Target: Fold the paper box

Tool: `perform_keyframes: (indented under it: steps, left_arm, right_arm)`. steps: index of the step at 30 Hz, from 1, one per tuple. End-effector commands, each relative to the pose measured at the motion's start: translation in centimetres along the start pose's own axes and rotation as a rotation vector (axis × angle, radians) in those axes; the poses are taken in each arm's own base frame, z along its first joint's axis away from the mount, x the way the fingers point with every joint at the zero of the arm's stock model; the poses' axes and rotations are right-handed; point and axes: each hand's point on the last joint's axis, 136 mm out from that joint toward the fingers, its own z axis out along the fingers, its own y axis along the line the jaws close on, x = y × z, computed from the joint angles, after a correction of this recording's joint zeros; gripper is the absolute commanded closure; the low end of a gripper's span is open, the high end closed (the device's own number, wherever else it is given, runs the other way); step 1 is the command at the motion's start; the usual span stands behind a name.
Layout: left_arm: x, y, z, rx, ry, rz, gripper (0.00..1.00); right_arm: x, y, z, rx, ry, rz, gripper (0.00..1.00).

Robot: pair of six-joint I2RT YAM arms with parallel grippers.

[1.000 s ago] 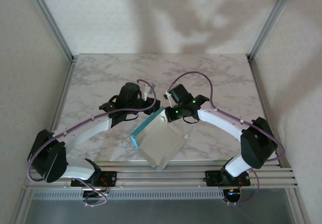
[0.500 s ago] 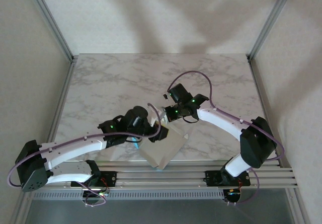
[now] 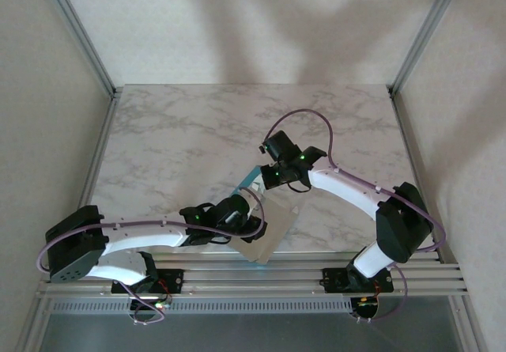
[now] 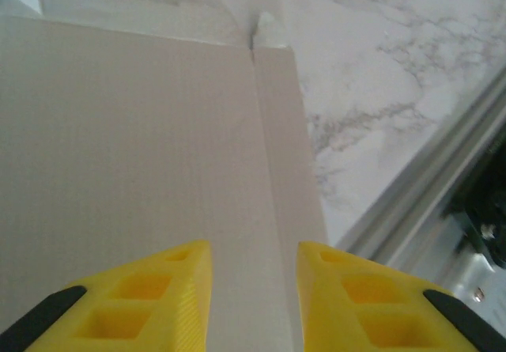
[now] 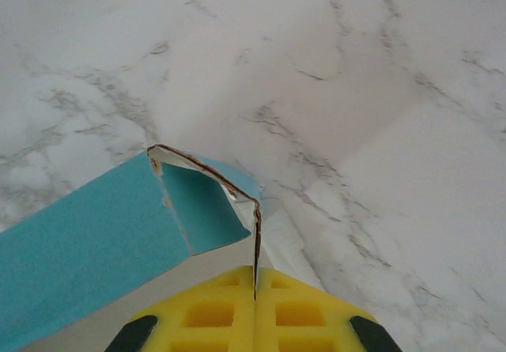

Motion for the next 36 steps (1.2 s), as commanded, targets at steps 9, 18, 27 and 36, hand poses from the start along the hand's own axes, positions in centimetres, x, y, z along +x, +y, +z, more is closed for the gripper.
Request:
perform_keyframes:
  steps: [9,18,27,36]
  left_arm:
    - [-5.6,1.7,-0.7,-0.063,-0.183,0.017,0.66]
    - [-3.0,0.8,0.6,0.022,-0.086,0.002,0.66]
    - [1.0,1.0,3.1,-0.012,0.011,-0.025,0.67]
    - [2.5,2.9,4.4,-0.108,0.069,0.002,0.69]
  right_arm:
    - [-1.7,-3.0,-3.3,0.158,-0.159,0.109,1.00]
    - [-1.2,-2.3,-2.3,0.125,-0.124,0.086,1.00]
    - [-0.4,-2.2,-1.2,0.085,-0.056,0.064,1.00]
    - [0.7,-1.7,-1.2,0.047,-0.004,0.036,1.00]
